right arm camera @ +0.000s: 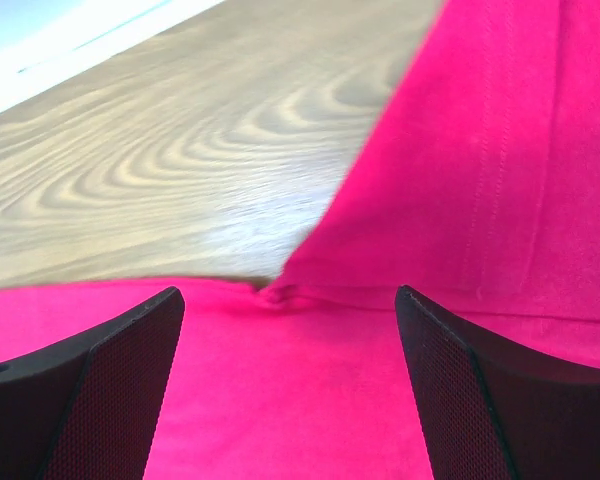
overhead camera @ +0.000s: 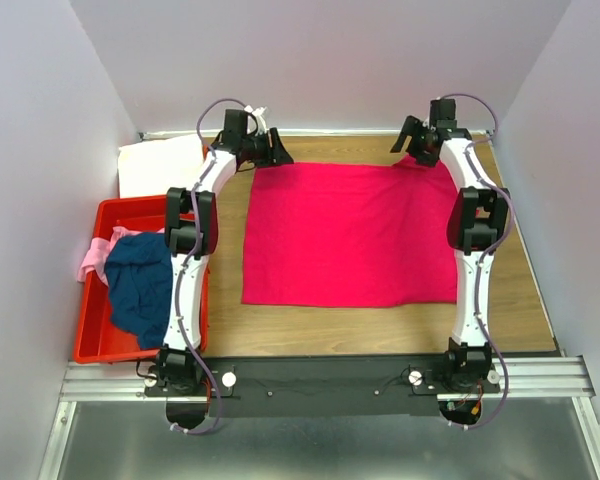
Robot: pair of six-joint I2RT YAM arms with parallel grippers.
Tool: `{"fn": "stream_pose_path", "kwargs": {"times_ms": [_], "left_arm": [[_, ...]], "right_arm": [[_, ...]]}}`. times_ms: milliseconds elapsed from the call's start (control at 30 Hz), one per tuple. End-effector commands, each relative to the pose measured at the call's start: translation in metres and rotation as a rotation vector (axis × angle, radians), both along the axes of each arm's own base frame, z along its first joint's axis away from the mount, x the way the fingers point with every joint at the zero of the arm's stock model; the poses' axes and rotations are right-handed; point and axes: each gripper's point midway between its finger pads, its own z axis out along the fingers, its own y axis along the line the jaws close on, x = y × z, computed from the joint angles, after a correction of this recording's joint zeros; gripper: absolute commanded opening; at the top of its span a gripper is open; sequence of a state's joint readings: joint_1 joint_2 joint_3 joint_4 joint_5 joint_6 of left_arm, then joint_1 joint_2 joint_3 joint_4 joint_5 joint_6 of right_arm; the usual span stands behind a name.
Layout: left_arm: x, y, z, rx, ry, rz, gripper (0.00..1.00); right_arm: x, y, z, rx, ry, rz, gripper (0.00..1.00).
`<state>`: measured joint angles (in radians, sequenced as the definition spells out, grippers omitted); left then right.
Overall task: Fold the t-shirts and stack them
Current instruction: Flatten the tshirt out, then fold the tshirt
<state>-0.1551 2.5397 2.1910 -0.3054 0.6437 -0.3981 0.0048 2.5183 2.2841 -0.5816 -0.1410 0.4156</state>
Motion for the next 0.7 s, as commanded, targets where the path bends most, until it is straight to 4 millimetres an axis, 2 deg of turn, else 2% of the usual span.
{"fn": "stream_pose_path", "kwargs": {"times_ms": [0, 33, 67, 167, 200, 233, 267, 300, 333, 367, 400, 433, 467, 500, 533, 567, 667], "left_arm": [[0.004, -0.004, 0.096, -0.031, -0.233, -0.038, 0.59], [-0.002, -0.001, 0.111, -0.02, -0.254, -0.034, 0.6], [-0.006, 0.001, 0.116, -0.009, -0.262, -0.026, 0.59], [-0.025, 0.018, 0.102, 0.093, -0.183, 0.012, 0.59], [-0.032, 0.021, 0.095, 0.118, -0.153, 0.018, 0.6], [-0.046, 0.024, 0.081, 0.145, -0.106, 0.018, 0.59], [-0.057, 0.026, 0.071, 0.166, -0.071, 0.015, 0.59], [-0.067, 0.026, 0.064, 0.171, -0.047, 0.005, 0.59], [-0.086, 0.027, 0.052, 0.176, -0.003, -0.006, 0.59], [-0.096, 0.027, 0.047, 0.174, 0.014, -0.017, 0.59], [-0.104, 0.028, 0.052, 0.179, 0.007, -0.024, 0.6], [-0.12, 0.029, 0.035, 0.189, 0.054, -0.035, 0.59], [-0.125, 0.03, 0.031, 0.195, 0.061, -0.038, 0.6], [-0.137, 0.033, 0.022, 0.206, 0.085, -0.05, 0.6], [-0.139, 0.033, 0.021, 0.207, 0.093, -0.051, 0.59], [-0.15, 0.036, 0.008, 0.224, 0.133, -0.063, 0.59], [-0.168, 0.038, -0.013, 0.239, 0.19, -0.079, 0.59]], "right_arm": [[0.001, 0.009, 0.071, -0.015, -0.135, 0.12, 0.92], [-0.005, 0.008, 0.072, -0.023, -0.125, 0.122, 0.92], [-0.009, 0.004, 0.076, -0.043, -0.126, 0.108, 0.92], [-0.036, -0.007, 0.09, -0.071, -0.099, 0.04, 0.93], [-0.046, -0.007, 0.088, -0.068, -0.08, 0.031, 0.93], [-0.056, -0.008, 0.105, -0.058, -0.096, 0.008, 0.93], [-0.076, -0.008, 0.082, -0.051, -0.025, 0.0, 0.92], [-0.086, -0.008, 0.079, -0.04, -0.006, -0.011, 0.92], [-0.097, -0.007, 0.092, -0.033, -0.021, -0.019, 0.92], [-0.117, -0.007, 0.067, -0.021, 0.05, -0.031, 0.92], [-0.125, -0.007, 0.067, -0.018, 0.053, -0.038, 0.91], [-0.136, -0.006, 0.069, -0.014, 0.053, -0.039, 0.9], [-0.144, -0.006, 0.065, -0.01, 0.065, -0.049, 0.9], [-0.162, -0.007, 0.045, -0.01, 0.116, -0.056, 0.9], [-0.17, -0.007, 0.041, -0.009, 0.128, -0.062, 0.9], [-0.176, -0.008, 0.048, -0.004, 0.109, -0.073, 0.9], [-0.206, -0.01, 0.024, -0.008, 0.178, -0.097, 0.9]]}}
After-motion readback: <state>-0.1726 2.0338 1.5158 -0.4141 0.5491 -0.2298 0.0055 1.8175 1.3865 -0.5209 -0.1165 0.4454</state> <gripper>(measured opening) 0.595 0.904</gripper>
